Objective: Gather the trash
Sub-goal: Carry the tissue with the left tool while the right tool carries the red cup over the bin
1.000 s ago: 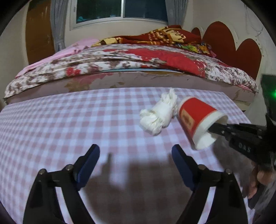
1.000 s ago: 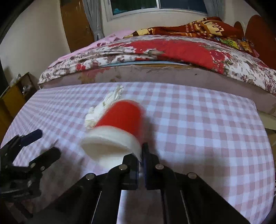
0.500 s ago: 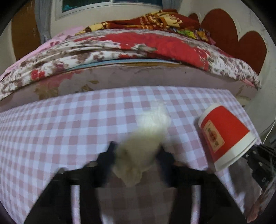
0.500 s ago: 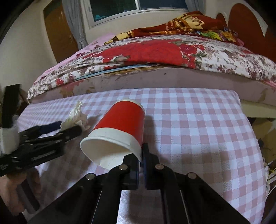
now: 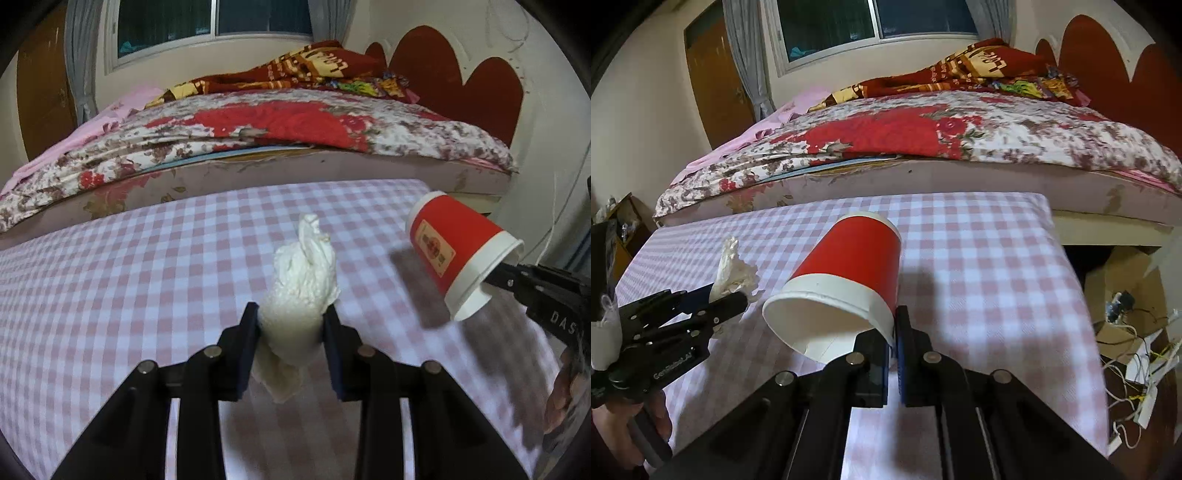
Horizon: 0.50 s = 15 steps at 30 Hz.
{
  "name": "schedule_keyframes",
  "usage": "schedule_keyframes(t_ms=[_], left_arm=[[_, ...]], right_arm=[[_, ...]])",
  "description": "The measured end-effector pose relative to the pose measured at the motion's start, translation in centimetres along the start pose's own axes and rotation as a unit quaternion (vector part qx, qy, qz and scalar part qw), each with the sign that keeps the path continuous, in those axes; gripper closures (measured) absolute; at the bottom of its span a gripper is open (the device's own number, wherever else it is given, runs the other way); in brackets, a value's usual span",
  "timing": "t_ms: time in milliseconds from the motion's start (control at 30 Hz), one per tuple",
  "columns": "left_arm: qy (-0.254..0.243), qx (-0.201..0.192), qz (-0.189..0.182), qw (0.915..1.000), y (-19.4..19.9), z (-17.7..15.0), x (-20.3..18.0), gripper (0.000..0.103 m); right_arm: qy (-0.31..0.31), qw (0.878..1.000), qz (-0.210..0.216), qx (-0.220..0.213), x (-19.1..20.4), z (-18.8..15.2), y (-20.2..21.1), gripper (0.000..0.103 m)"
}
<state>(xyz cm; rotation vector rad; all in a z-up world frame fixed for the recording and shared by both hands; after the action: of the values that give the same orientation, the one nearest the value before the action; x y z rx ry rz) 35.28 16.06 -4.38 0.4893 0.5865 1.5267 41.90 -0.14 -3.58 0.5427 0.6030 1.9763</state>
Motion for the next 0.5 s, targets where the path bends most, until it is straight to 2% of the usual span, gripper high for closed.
schedule_keyframes(t_ms=[333, 400, 500], left_arm=[[-0.010, -0.018, -0.014, 0.9997, 6.2, -2.2, -3.8, 0.068], [-0.024, -0.033, -0.006, 0.9992, 7.6, -2.8, -4.6, 0.068], [-0.026, -0.045, -0.011, 0.9986, 9.5, -3.7, -5.6, 0.068]], right_arm=[[-0.006, 1.000, -0.010, -0.020, -1.1, -3.3, 8.6, 0.099], [-0.010, 1.000, -0.010, -0.023, -1.3, -3.7, 9.9, 0.099], [-0.015, 0.999, -0.014, -0.032, -1.8, -4.6, 12.6, 0.099]])
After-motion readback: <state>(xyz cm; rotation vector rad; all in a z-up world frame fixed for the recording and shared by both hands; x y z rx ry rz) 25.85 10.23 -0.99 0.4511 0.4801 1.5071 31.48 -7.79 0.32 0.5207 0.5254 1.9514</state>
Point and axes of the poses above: each gripper's, at about its wrist camera, not at the fingertips, and y roughly against the way its jaws point, x to its left, z to its top, the point moved 3 cm from there along -y, roughly the way its jaws point, and after that the axes turned 5 degrees about -x, right-handed, at the moved point
